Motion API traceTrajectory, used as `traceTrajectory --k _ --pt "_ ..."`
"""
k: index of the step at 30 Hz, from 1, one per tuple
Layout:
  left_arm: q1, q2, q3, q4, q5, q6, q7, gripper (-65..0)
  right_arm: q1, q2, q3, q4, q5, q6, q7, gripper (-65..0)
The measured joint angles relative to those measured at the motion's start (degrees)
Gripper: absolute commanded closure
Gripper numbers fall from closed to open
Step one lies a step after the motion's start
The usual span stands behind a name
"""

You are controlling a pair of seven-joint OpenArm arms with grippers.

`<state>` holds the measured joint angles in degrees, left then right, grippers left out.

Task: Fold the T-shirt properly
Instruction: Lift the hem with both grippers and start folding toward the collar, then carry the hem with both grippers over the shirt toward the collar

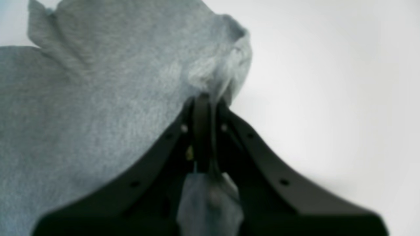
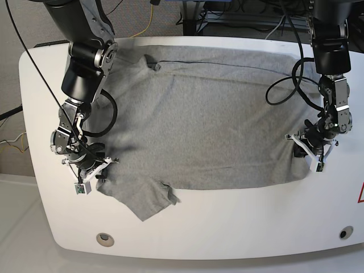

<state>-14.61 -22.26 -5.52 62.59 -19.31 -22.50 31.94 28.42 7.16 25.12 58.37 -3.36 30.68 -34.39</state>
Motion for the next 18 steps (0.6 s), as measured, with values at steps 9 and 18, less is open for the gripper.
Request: traceTrajectory --k 9,18 --pt "1.16 0.00 0.00 6.64 0.11 0.00 4.02 -1.6 -3.98 0.04 -0.04 6.86 0.13 0.22 -1.49 0.0" --pt "1.51 0.00 0.00 10.78 0.15 -0.02 7.74 -1.6 -3.80 0.46 -0.11 8.79 0.13 0.22 -6.34 0.0"
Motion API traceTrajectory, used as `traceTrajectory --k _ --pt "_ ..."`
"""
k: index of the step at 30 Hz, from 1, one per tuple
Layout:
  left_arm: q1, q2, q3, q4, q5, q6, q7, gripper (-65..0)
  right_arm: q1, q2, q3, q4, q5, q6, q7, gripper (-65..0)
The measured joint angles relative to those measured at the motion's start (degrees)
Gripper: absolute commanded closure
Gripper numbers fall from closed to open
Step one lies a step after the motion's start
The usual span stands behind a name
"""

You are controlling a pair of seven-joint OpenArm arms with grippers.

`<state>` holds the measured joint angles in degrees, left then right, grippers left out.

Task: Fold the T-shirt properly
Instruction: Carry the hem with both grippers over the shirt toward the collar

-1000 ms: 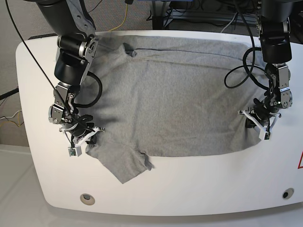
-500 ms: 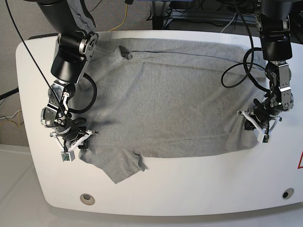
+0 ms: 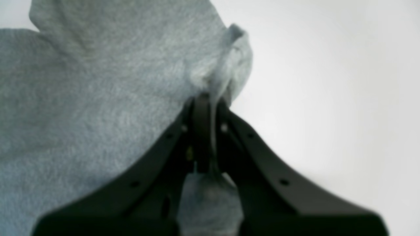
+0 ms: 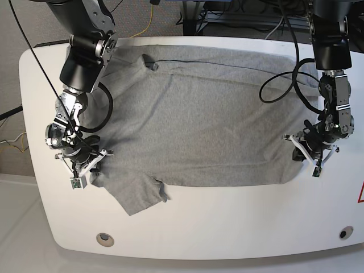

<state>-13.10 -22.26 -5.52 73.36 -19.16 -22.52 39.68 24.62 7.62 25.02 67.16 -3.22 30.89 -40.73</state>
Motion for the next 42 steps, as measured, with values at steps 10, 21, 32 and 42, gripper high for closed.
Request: traceTrajectory --k 10,21,32,42 --pt "2.08 -0.15 -0.09 3.56 -0.11 0.02 0.20 -1.6 -0.35 3.41 -7.52 5.90 0.24 -0.24 -3.50 0.0" --pt "3.17 -0.26 -0.09 7.34 -0.17 0.00 3.21 -1.6 -0.31 7.78 -10.29 6.29 0.42 -0.26 -8.46 0.0" --pt "6.58 -1.11 -1.75 9.53 -0.15 -0.15 4.98 -1.6 -4.70 8.52 -10.47 12.24 0.28 -0.17 -9.46 0.0" --pt "10.34 -0.98 -1.99 14.16 -0.44 -0.39 4.85 -1.6 -8.20 8.76 -11.10 15.54 -7.80 0.22 -9.44 0.0"
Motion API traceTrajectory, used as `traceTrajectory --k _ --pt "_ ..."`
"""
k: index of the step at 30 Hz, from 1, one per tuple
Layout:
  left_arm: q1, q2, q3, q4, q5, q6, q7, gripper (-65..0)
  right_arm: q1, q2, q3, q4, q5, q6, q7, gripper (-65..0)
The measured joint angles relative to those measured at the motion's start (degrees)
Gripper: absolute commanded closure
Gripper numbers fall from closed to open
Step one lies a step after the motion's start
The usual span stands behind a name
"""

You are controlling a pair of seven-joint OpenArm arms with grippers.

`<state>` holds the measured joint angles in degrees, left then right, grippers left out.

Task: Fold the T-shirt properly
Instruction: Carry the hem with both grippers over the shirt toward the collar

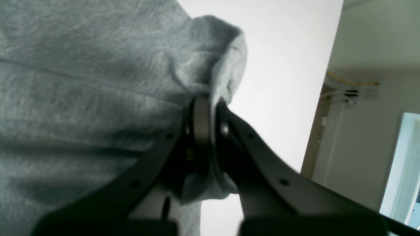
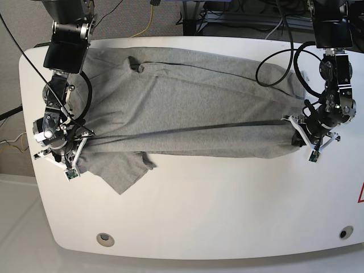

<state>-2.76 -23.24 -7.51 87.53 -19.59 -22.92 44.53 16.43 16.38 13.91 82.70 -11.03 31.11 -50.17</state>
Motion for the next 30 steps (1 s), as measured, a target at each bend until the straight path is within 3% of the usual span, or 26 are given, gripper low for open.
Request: traceTrajectory --k 7,15,30 --pt "1.86 -0.04 0.00 0.09 0.07 0.02 0.07 -1.6 -2.38 -0.17 -0.04 1.60 -2.16 0.28 -0.04 0.0" --pt "2.97 -0.02 0.00 0.13 0.02 -0.02 0.07 -1.6 -3.15 -0.22 -0.04 2.01 -5.70 0.42 -4.59 0.0" --pt "5.79 -0.13 -0.13 0.22 0.26 0.22 0.04 -1.6 -7.58 -0.17 -0.04 6.58 -12.28 0.20 -7.54 0.0"
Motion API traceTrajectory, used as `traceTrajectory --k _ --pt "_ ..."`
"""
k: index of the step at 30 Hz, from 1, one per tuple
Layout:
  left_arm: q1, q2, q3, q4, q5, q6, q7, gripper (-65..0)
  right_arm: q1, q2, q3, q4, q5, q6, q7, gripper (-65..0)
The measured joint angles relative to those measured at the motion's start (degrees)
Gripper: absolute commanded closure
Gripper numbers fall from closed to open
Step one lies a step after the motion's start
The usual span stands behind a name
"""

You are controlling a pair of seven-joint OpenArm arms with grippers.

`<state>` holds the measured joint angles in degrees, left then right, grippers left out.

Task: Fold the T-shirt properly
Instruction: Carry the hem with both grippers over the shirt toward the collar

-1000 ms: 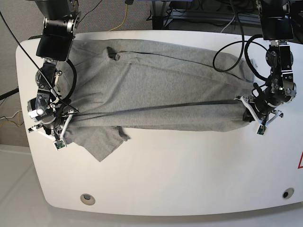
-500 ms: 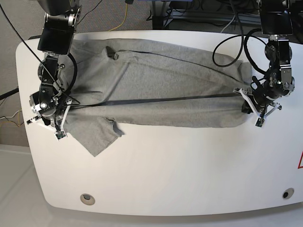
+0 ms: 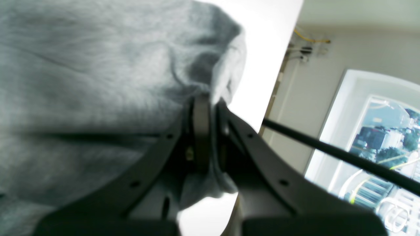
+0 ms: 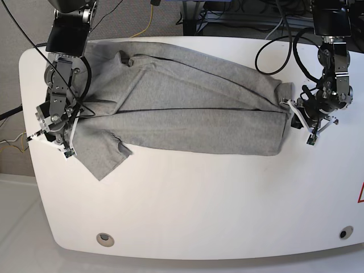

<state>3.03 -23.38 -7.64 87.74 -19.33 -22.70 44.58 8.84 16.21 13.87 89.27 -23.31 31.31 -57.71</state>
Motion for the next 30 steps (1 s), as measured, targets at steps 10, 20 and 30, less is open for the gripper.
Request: traceTrajectory --k 10,20,30 --pt "1.99 0.02 0.02 0.02 0.00 0.00 0.00 -1.6 -4.68 -2.56 0.33 1.16 -0.39 -0.04 -0.17 0.0" --pt "3.23 0.04 0.02 0.02 0.00 0.00 -0.39 -1.6 -7.54 -5.33 0.33 2.93 -0.46 -0.31 -0.20 0.0" --pt "3.96 0.17 0.00 -0.17 0.00 0.00 -0.33 -1.6 -9.86 -5.38 0.35 2.93 -0.50 -0.79 0.04 0.0"
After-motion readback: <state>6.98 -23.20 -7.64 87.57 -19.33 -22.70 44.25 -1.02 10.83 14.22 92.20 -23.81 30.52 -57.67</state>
